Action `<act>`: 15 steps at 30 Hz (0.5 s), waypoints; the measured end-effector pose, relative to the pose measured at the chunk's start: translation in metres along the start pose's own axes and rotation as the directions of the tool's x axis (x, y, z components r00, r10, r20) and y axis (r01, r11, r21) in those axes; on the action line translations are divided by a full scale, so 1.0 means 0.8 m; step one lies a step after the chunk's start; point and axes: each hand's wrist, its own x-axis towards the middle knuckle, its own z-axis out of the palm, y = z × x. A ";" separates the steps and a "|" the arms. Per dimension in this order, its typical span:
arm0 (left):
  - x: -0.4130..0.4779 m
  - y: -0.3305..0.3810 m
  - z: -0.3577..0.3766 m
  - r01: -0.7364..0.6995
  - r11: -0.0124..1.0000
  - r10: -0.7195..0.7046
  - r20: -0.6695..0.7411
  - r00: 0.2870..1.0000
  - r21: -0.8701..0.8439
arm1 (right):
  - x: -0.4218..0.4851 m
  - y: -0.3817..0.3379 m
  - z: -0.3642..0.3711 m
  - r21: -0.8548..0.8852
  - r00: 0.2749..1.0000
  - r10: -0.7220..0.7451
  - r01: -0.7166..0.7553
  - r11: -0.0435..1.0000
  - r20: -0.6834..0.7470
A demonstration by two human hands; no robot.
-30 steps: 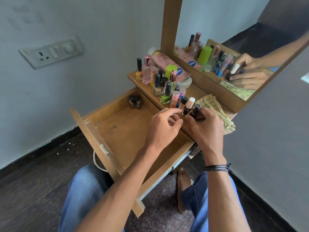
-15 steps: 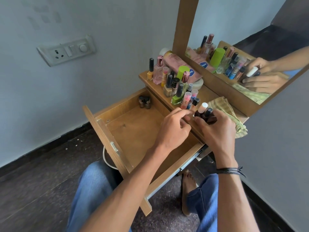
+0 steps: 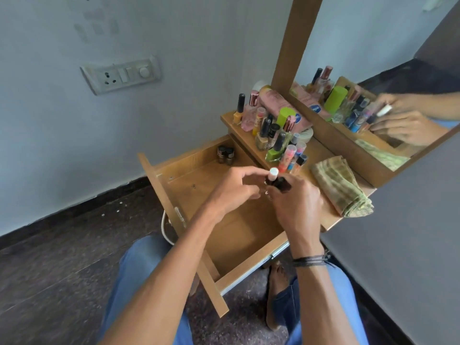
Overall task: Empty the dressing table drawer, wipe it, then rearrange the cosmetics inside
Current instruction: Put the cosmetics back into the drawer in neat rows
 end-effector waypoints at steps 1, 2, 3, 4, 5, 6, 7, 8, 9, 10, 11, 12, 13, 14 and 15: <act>0.001 0.003 -0.009 -0.004 1.000 0.005 0.006 1.000 -0.023 | 0.002 -0.001 0.003 -0.001 1.000 -0.012 0.012 1.000 0.004; 0.001 0.005 -0.021 0.001 1.000 0.000 0.020 1.000 -0.030 | 0.003 -0.003 0.007 -0.005 1.000 -0.023 0.023 1.000 0.016; -0.001 0.006 -0.033 0.005 1.000 -0.003 0.047 0.999 -0.022 | 0.002 -0.006 0.014 0.002 0.999 -0.030 0.030 1.000 0.039; -0.004 0.004 -0.045 0.012 1.000 -0.013 0.078 0.997 0.006 | 0.000 -0.008 0.023 0.020 0.997 -0.037 0.036 0.999 0.066; -0.007 0.000 -0.056 0.025 0.999 -0.029 0.105 0.994 0.036 | -0.003 -0.011 0.033 0.034 0.995 -0.043 0.040 0.999 0.093; -0.010 -0.005 -0.064 0.038 0.997 -0.046 0.126 0.991 0.064 | -0.006 -0.014 0.044 0.037 0.992 -0.053 0.049 0.998 0.111; -0.012 -0.012 -0.071 0.052 0.994 -0.064 0.123 0.990 0.100 | -0.010 -0.017 0.055 0.036 0.990 -0.069 0.065 0.997 0.126; -0.012 -0.017 -0.076 0.062 0.988 -0.076 0.104 0.992 0.138 | -0.012 -0.020 0.066 0.036 0.986 -0.087 0.083 0.996 0.142; -0.011 -0.023 -0.082 0.065 0.982 -0.079 0.073 0.994 0.176 | -0.014 -0.023 0.075 0.043 0.982 -0.101 0.096 0.994 0.157; -0.009 -0.027 -0.086 0.061 0.975 -0.071 0.040 0.997 0.214 | -0.013 -0.028 0.084 0.057 0.979 -0.113 0.104 0.993 0.170; -0.007 -0.031 -0.091 0.058 0.965 -0.061 0.005 0.998 0.257 | -0.012 -0.032 0.092 0.072 0.976 -0.124 0.113 0.991 0.178; -0.005 -0.035 -0.095 0.066 0.953 -0.060 -0.029 0.998 0.295 | -0.010 -0.036 0.098 0.087 0.974 -0.133 0.118 0.989 0.184; -0.004 -0.037 -0.099 0.080 0.945 -0.064 -0.061 0.996 0.317 | -0.008 -0.041 0.104 0.102 0.972 -0.137 0.119 0.988 0.190; -0.003 -0.041 -0.104 0.098 0.941 -0.070 -0.096 0.993 0.324 | -0.006 -0.044 0.110 0.115 0.971 -0.139 0.118 0.986 0.195; -0.002 -0.043 -0.107 0.116 0.938 -0.076 -0.132 0.988 0.327 | -0.003 -0.047 0.115 0.127 0.970 -0.138 0.114 0.985 0.202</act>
